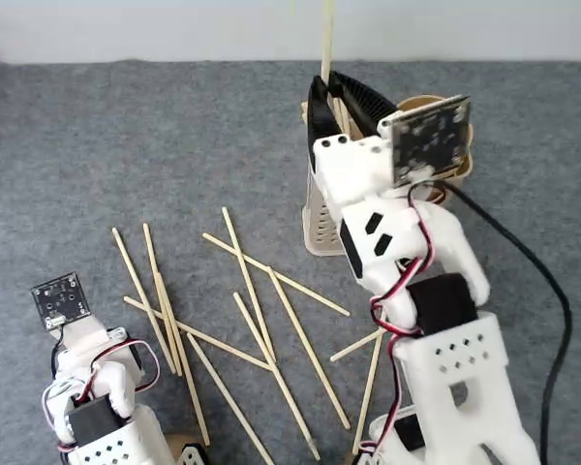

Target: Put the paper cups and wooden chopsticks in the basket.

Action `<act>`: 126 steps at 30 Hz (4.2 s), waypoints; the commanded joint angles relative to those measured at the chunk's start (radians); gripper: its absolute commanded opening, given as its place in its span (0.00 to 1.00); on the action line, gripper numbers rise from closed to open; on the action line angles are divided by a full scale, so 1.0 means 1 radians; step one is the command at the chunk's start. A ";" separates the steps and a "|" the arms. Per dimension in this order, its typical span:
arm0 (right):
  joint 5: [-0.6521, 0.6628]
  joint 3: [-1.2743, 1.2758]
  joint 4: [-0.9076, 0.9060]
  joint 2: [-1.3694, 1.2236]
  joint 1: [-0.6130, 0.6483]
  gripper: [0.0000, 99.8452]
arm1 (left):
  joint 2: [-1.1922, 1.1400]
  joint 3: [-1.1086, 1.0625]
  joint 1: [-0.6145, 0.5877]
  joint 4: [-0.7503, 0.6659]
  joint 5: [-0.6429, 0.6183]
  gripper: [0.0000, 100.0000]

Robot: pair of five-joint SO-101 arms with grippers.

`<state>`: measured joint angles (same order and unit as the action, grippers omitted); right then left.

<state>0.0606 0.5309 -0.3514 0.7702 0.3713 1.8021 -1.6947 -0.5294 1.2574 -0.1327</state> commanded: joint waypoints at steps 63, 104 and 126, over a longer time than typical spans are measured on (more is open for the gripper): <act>-0.155 0.015 -0.587 -0.710 0.483 0.19 | 0.014 0.012 0.003 -0.003 0.002 0.02; -0.031 -0.043 -0.717 -0.091 0.398 0.01 | 0.014 0.012 0.003 -0.003 0.002 0.02; -0.011 -0.239 -0.108 -0.016 -0.081 0.01 | 0.014 0.012 0.003 -0.003 0.002 0.02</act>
<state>0.0422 0.2424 -0.6122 0.7288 0.3345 1.8021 -1.6947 -0.5294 1.2574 -0.1312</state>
